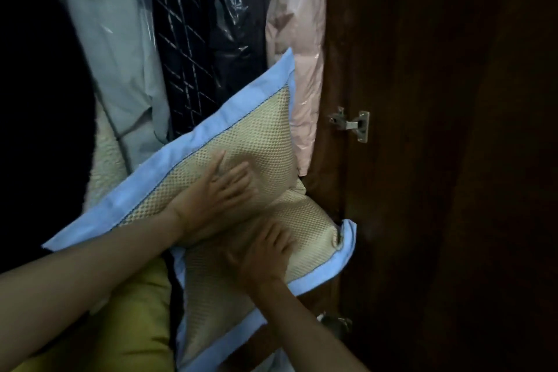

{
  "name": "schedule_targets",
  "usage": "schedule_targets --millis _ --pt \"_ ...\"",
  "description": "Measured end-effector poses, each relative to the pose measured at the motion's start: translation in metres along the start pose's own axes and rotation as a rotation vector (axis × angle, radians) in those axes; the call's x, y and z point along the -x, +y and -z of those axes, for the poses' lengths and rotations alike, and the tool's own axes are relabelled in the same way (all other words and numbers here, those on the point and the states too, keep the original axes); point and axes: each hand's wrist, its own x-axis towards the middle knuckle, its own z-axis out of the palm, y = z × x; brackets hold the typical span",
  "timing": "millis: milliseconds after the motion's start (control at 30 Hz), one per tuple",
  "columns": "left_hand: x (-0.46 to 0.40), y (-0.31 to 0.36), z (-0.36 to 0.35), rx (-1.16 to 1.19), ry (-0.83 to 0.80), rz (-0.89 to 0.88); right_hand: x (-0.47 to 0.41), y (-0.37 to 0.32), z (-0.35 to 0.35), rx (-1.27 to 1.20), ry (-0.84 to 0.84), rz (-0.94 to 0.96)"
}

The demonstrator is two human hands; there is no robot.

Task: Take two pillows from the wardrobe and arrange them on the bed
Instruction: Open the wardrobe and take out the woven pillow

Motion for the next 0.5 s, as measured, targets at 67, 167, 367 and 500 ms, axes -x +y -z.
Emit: schedule_targets --millis 67,167,367,500 --pt "0.001 -0.004 -0.018 -0.018 0.092 0.003 -0.008 -0.011 -0.02 0.115 0.013 -0.082" --pt "-0.004 -0.013 -0.038 -0.059 0.2 -0.016 -0.014 -0.009 -0.038 0.26 0.131 -0.078" --pt "-0.005 -0.023 -0.037 -0.126 0.281 -0.062 -0.02 0.0 -0.028 0.288 0.159 -0.011" --pt "-0.004 -0.031 -0.018 -0.073 0.359 -0.111 -0.014 0.013 0.008 0.237 0.171 0.133"
